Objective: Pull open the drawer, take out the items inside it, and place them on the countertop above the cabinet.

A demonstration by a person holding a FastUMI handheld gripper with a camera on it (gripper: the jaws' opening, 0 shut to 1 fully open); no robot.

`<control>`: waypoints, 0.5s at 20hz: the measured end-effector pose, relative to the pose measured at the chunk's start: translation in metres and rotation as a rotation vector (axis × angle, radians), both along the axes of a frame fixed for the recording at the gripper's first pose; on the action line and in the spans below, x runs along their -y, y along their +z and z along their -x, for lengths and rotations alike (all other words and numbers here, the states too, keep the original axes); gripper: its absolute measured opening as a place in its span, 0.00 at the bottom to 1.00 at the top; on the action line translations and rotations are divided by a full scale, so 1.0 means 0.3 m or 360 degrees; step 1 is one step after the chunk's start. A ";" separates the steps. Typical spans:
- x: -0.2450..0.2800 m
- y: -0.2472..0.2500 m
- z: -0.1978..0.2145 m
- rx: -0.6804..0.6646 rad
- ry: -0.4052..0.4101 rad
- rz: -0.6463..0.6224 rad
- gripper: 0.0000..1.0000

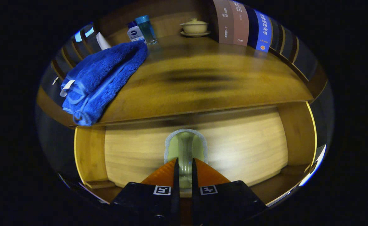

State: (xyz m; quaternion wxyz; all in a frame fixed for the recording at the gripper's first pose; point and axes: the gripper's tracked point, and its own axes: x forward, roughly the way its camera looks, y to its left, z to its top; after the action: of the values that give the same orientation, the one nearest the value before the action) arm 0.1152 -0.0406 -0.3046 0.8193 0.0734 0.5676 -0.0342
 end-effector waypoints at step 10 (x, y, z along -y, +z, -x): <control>-0.052 0.326 0.052 0.0112 0.0070 -0.0091 0.19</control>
State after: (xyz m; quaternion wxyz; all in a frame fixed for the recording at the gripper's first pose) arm 0.0996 -0.0251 -0.2067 0.8369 0.0854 0.5406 0.0026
